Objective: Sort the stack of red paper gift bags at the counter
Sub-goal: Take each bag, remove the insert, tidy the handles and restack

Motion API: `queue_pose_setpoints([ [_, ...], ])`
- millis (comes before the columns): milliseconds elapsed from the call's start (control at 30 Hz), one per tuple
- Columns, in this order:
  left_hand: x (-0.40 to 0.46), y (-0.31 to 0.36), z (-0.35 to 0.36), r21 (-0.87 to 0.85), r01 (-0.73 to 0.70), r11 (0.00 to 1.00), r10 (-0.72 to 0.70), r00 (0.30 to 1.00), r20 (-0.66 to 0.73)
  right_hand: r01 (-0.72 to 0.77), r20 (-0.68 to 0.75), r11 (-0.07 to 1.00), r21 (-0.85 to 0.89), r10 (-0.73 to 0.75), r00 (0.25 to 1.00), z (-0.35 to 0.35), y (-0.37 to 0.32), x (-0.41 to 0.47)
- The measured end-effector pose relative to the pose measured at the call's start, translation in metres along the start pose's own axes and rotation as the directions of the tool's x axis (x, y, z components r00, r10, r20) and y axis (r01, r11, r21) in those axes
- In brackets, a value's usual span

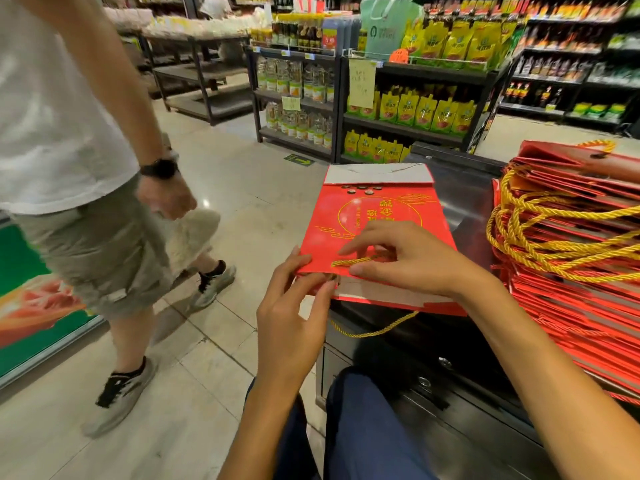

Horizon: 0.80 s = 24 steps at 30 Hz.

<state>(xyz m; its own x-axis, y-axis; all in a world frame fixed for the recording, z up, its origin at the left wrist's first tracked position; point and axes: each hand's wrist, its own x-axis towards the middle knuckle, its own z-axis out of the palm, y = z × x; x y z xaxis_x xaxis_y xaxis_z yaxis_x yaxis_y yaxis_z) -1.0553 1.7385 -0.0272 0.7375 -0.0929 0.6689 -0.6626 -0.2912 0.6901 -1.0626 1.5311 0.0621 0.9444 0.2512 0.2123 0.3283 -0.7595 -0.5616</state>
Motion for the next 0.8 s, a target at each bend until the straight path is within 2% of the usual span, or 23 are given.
queue_pose_setpoints([
  [67, -0.004, -0.001, -0.003, -0.034, 0.010, 0.999, -0.010, 1.000, 0.003, -0.019, 0.002, 1.000, -0.010, 0.019, 1.000, 0.002, 0.004, 0.000],
  [133, -0.006, 0.001, -0.004, -0.101, 0.089, 0.991, -0.092, 0.996, -0.023, -0.011, -0.002, 0.999, -0.032, 0.011, 1.000, 0.005, 0.008, 0.001],
  [233, 0.006, 0.007, 0.000, -0.215, 0.362, 0.907, -0.381, 0.923, -0.053, 0.018, -0.017, 0.999, -0.044, -0.019, 1.000, 0.010, 0.013, 0.002],
  [300, 0.018, 0.004, 0.005, -0.154, 0.536, 0.830, -0.534, 0.843, 0.056, 0.038, -0.027, 0.998, -0.056, -0.039, 0.999, 0.014, 0.014, 0.003],
  [367, 0.026, -0.001, 0.010, -0.100, 0.633, 0.768, -0.606, 0.768, 0.208, 0.031, -0.022, 0.997, -0.076, -0.032, 0.999, 0.016, 0.013, 0.003],
  [433, 0.026, -0.002, 0.013, -0.157, 0.672, 0.724, -0.616, 0.732, 0.290, 0.018, -0.035, 0.996, -0.088, -0.021, 0.999, 0.018, 0.013, 0.004],
  [600, 0.022, -0.005, 0.015, -0.233, 0.640, 0.732, -0.577, 0.764, 0.288, -0.008, -0.148, 0.999, -0.031, 0.004, 0.989, 0.025, 0.012, 0.008],
  [700, 0.022, -0.008, 0.014, -0.208, 0.660, 0.722, -0.591, 0.745, 0.309, -0.074, -0.172, 0.997, -0.008, 0.072, 0.982, 0.030, 0.013, 0.008],
  [800, 0.021, -0.008, 0.009, -0.231, 0.693, 0.683, -0.619, 0.717, 0.320, -0.206, -0.300, 0.977, -0.056, 0.180, 0.937, 0.022, 0.017, 0.009],
])
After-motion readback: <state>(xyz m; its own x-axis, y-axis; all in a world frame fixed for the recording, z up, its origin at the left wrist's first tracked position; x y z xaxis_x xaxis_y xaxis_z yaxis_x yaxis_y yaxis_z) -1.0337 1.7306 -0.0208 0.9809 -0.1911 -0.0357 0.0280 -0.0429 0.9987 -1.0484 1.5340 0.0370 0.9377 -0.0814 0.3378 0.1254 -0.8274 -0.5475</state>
